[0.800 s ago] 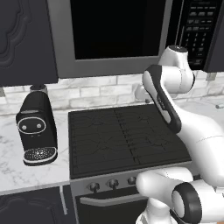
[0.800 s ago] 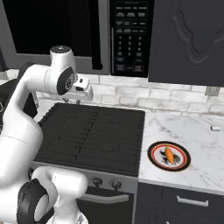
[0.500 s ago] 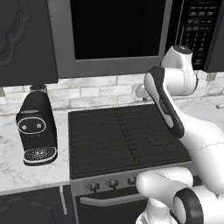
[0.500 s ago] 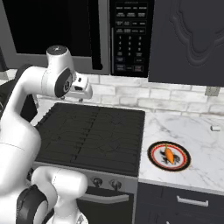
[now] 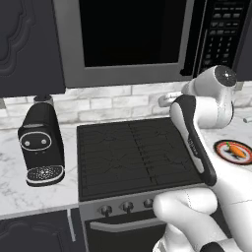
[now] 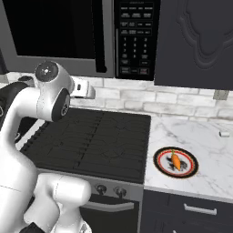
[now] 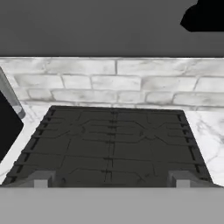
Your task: Pick the carrot from the counter and place it in the microwave. Then turn on the microwave.
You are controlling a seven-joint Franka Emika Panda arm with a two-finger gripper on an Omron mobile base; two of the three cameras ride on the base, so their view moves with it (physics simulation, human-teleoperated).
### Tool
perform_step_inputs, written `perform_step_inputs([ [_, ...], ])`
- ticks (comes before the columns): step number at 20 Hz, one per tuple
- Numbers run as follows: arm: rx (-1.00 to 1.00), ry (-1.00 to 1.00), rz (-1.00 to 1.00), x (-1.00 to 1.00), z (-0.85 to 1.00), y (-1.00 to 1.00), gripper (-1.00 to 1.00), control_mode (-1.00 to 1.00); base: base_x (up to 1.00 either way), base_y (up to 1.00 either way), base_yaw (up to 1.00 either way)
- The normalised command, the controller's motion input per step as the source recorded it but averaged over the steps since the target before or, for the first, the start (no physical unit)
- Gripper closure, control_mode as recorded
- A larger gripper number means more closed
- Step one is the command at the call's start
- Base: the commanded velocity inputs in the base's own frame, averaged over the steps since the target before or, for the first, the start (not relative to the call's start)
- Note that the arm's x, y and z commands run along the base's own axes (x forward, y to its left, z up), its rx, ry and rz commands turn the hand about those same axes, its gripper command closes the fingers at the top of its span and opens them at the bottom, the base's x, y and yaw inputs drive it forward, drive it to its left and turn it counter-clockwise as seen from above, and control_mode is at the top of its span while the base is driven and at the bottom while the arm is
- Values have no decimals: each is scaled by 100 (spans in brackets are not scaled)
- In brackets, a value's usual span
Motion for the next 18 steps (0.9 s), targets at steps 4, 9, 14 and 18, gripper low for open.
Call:
perform_step_inputs([
  [4, 0, -38, 0, -1, 25, -17, -100, -100, 0, 0, 0],
  [9, 0, -39, 0, 0, 22, -15, -100, -100, 0, 0, 0],
  [14, 0, -38, 0, 0, 20, -12, -100, -100, 0, 0, 0],
  [18, 0, -38, 0, 0, 16, -8, -100, -100, 0, 0, 0],
])
